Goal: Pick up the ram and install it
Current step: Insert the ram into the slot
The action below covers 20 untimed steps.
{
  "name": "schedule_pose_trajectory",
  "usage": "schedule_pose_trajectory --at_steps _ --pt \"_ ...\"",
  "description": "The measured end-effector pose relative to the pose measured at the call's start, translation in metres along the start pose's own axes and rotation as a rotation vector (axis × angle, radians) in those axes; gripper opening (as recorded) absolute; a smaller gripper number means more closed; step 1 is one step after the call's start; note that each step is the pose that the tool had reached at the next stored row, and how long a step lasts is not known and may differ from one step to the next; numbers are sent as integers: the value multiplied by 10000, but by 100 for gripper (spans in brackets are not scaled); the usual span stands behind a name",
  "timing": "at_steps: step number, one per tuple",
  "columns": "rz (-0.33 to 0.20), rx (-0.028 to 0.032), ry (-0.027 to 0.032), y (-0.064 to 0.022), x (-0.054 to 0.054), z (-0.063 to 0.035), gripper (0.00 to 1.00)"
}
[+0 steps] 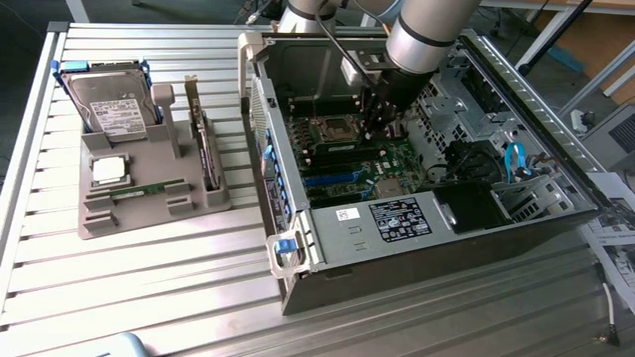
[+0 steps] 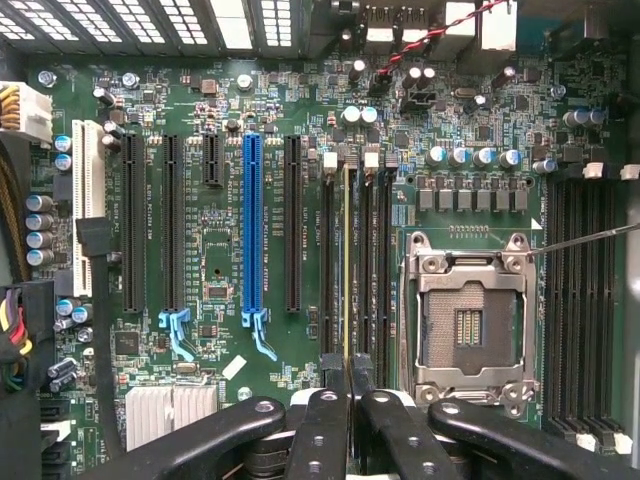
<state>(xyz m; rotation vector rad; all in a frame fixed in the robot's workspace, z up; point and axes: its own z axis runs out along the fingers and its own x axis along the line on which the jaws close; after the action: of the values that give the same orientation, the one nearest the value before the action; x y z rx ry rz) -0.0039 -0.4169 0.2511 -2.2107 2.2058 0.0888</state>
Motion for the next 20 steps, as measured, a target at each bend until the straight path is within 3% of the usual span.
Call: schedule_pose_trajectory --at_steps 20 --pt "-2 16 0 -1 66 40 12"
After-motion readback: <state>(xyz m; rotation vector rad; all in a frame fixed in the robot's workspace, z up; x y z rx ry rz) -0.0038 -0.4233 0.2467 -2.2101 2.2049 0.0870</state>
